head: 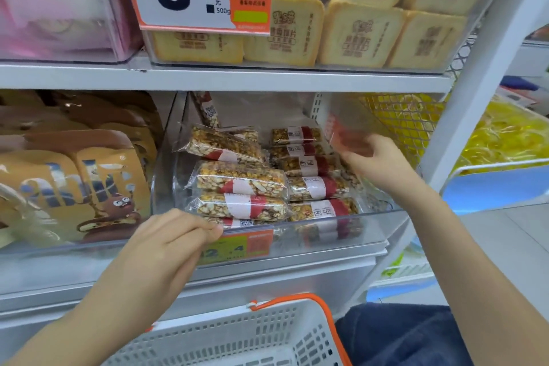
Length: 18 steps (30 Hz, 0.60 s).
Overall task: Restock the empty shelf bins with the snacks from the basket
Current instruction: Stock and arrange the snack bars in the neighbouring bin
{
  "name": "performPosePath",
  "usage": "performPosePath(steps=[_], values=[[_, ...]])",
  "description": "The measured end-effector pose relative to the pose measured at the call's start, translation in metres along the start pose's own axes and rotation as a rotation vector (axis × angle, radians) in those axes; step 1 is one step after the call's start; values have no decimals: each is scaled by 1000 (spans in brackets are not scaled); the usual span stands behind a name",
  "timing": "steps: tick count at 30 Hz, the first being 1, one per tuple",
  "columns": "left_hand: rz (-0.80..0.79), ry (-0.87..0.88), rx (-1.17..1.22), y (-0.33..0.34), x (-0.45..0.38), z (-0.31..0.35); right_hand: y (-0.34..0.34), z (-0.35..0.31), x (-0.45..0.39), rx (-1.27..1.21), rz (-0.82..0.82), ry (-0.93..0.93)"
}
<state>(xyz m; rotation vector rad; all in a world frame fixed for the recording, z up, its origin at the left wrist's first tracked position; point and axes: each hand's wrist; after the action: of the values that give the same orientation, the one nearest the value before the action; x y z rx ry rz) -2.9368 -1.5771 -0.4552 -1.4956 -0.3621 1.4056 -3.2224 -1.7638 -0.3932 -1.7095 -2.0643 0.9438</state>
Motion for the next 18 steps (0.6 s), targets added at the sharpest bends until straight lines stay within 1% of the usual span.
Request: performPosePath(steps=[2,3,4,5,6,7,9,10,11,13,14,17,18], values=[[-3,-13,-8,0,-1,2,16,-29,15,-182,-172,-141],[-4,-16,-11,0,-1,3,26,-43,22,-201,-281,-190],[-4,-19,-10,0,-1,4,36,-53,27,-150,-363,-229],[1,-21,-8,0,-1,4,46,-59,29,-91,-393,-264],[3,-23,-5,0,-1,4,53,-58,27,-55,-354,-276],[4,-24,-1,0,-1,4,56,-57,23,-61,-261,-249],[-12,-22,2,0,1,4,50,-40,5,4,-37,-111],[-12,-27,-1,0,2,3,43,-31,-6,113,17,-20],[-12,-30,0,0,3,2,34,-20,-16,253,7,76],[-31,-29,13,-2,5,1,15,-4,-34,519,-149,215],[-47,-32,24,-3,4,0,8,0,-43,592,-221,233],[-74,-33,24,-5,-1,-1,-3,3,-67,718,-447,209],[-75,-38,32,-7,-2,-1,-4,1,-74,786,-542,243]])
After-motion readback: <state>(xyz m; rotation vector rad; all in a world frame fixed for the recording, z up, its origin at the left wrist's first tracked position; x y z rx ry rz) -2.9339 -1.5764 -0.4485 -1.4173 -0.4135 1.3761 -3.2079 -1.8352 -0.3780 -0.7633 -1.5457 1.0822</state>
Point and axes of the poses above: each hand's wrist, its own x-axis away from the middle knuckle, its own y-axis out of the palm, z = x × y, and after that the axes turned 2 degrees about -y, right-handed
